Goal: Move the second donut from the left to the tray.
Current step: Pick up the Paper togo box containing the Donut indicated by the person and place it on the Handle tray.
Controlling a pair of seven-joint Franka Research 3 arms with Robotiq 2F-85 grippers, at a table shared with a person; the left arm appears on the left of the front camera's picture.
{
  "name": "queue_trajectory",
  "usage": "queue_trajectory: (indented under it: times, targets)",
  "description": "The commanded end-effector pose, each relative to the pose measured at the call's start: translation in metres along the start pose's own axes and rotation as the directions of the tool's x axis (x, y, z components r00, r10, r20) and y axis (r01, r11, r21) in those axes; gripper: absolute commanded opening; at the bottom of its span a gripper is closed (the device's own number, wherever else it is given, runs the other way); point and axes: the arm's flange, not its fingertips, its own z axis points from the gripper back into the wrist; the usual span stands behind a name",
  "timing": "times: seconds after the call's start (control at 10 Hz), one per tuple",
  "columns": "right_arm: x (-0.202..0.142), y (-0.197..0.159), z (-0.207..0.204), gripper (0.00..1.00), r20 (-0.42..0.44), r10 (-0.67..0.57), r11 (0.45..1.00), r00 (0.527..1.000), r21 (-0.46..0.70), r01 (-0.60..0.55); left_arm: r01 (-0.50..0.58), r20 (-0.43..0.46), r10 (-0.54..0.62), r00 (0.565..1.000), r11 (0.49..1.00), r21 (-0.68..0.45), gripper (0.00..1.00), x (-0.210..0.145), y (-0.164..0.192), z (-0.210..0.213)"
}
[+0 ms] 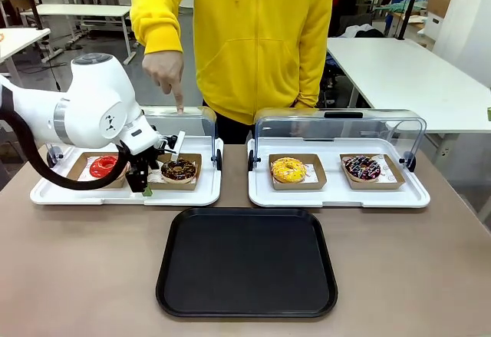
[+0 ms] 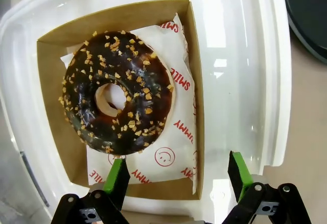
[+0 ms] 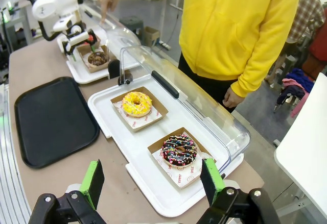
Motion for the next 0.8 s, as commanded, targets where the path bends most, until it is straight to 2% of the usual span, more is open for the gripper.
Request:
queue_trajectory:
  times: [0.0,0.1,0.2,0.3,0.5,0.6,0.7]
  targets:
    - [0.0014,-0.0031,-0.0008,1.0,0.029,0.025,1.0,0.999,-0.004,-0.025,-0.012,-0.028,0.013,1.0,1.0,0.006,0.86,0.0024,0.0073,-0.0023]
    - [0.0014,-0.0031,-0.0008,1.0,0.029,0.025,1.0,0.999,-0.004,-0.025,-0.008,-0.032,0.008,0.999,1.0,-0.002,0.42,0.0028,0.0078,-0.0039]
    - [0.0014,-0.0031,-0.0008,1.0,0.029,0.025,1.0,0.999,-0.004,-0.025,-0.008,-0.032,0.008,0.999,1.0,-0.004,0.28,0.0025,0.0072,-0.0039]
    - [0.0014,-0.0031,-0.0008,1.0,0.029,0.025,1.0,0.999,-0.004,-0.025,-0.011,-0.032,0.011,0.999,1.0,-0.003,0.0,0.0019,0.0064,-0.0031]
    - [0.0014,-0.0031,-0.0008,1.0,0.029,0.025,1.0,0.999,-0.004,-0.025,-0.009,-0.035,0.008,0.999,1.0,-0.006,0.0,0.0023,0.0058,0.0009]
    - [0.0014,-0.0031,-0.0008,1.0,0.029,0.025,1.0,0.999,-0.004,-0.025,-0.009,-0.041,0.009,0.999,1.0,-0.009,0.05,0.002,0.0045,0.0023]
    - [0.0014,-0.0031,-0.0008,1.0,0.029,0.025,1.0,0.999,-0.004,-0.025,-0.006,-0.04,0.006,0.999,1.0,-0.012,0.0,0.0021,0.0047,0.0021]
